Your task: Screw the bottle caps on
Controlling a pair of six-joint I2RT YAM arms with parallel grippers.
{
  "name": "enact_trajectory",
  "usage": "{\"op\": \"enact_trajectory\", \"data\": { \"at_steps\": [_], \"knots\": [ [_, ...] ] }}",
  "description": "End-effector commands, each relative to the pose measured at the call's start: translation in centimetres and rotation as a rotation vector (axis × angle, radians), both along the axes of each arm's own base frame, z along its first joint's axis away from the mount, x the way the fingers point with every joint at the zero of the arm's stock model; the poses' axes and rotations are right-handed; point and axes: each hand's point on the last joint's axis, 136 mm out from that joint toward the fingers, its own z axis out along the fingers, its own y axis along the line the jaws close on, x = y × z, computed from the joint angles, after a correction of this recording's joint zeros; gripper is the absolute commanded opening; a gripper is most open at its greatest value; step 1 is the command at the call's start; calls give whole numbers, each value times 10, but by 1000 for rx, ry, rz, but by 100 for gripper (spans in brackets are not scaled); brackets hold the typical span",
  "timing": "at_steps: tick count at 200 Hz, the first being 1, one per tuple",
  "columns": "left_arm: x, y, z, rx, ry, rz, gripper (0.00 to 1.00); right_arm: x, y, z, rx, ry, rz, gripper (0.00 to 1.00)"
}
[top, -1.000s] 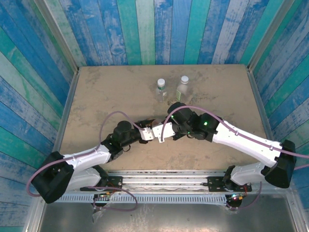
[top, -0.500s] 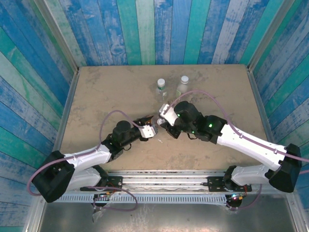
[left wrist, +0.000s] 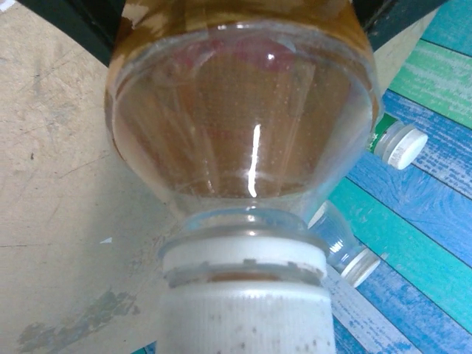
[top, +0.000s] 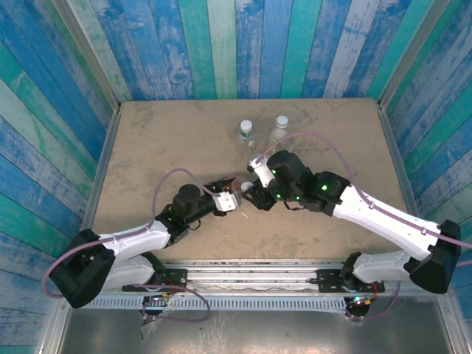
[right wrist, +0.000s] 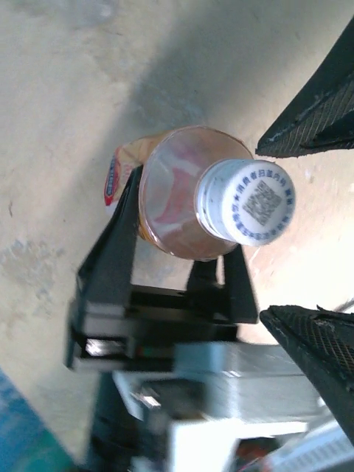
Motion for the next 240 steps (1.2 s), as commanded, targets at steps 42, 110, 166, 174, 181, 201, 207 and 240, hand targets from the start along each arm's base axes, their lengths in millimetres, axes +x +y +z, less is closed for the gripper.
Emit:
{"op": "enact_trajectory", "data": {
  "at_steps": [42, 110, 166, 174, 181, 201, 207, 240],
  "knots": [
    [-18, -7, -3, 13, 6, -105, 57, -25, -18, 9, -447, -625, 719, 60],
    [-22, -9, -3, 14, 11, -127, 57, -1, -8, -3, -612, -756, 772, 46],
    [-23, -10, -4, 18, 20, -136, 57, 1, 3, -15, -592, -715, 768, 31],
    [-23, -10, -4, 16, 19, -137, 57, 1, 3, -17, -594, -711, 768, 28],
    [-23, -10, -4, 17, 21, -137, 57, 1, 3, -18, -592, -705, 767, 25],
    [-23, -10, -4, 17, 22, -136, 57, -1, 3, -20, -582, -692, 766, 24],
    [-23, -10, -4, 17, 21, -137, 57, -1, 3, -21, -578, -690, 768, 26],
    [-23, -10, -3, 15, 21, -137, 57, -2, 3, -22, -571, -692, 764, 40]
  ]
}}
